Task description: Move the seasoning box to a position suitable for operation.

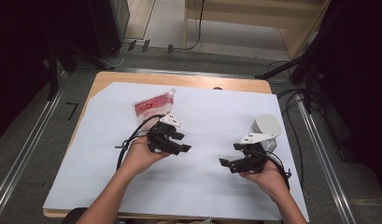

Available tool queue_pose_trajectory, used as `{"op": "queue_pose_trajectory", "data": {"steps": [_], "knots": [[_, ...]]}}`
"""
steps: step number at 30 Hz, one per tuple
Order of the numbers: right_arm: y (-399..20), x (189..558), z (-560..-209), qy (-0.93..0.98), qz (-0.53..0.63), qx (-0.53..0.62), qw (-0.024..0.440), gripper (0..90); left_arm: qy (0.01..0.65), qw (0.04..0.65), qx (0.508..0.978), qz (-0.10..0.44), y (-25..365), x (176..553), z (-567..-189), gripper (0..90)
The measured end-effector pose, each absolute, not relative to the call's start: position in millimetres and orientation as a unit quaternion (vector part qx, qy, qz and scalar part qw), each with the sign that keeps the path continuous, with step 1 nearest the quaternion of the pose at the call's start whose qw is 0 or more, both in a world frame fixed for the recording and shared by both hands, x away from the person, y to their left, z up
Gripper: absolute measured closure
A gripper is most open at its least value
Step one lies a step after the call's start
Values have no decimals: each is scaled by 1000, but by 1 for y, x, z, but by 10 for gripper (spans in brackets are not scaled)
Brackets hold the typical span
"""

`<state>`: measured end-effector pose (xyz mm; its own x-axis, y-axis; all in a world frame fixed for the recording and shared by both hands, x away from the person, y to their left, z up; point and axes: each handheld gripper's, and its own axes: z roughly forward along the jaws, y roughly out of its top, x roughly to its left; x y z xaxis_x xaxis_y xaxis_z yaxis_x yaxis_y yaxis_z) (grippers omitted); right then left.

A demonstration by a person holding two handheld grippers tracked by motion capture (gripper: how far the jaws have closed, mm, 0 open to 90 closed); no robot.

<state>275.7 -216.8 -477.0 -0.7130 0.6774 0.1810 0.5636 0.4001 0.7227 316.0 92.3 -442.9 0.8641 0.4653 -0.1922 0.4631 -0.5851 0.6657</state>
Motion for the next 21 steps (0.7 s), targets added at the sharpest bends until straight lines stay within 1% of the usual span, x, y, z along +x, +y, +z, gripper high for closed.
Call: {"op": "queue_pose_trajectory", "data": {"steps": [3,5,6,7,10,12,14,16,18,21], "knots": [[-217,275,-475,827,411,378,68,162,253,370,894,-6,93,316,-442,349],[-217,275,-474,824,414,381,67,200,249,380,891,-6,94,315,-439,317],[-217,275,-474,824,414,381,67,200,249,380,891,-6,94,315,-439,298],[-218,274,-472,821,418,383,71,239,249,389,887,-23,96,315,-438,283],[-220,274,-469,814,429,384,73,277,260,396,879,-52,99,316,-438,258],[-221,273,-468,814,430,383,77,298,259,398,879,-48,100,315,-438,259],[-222,273,-467,813,434,381,76,315,253,393,884,-33,100,313,-436,270],[-222,273,-467,812,439,379,70,332,246,387,888,-27,100,312,-435,308],[-223,273,-467,812,437,380,69,336,237,383,893,-14,99,310,-434,323],[-223,273,-467,815,433,380,69,336,234,383,894,-15,98,309,-434,326]]}}
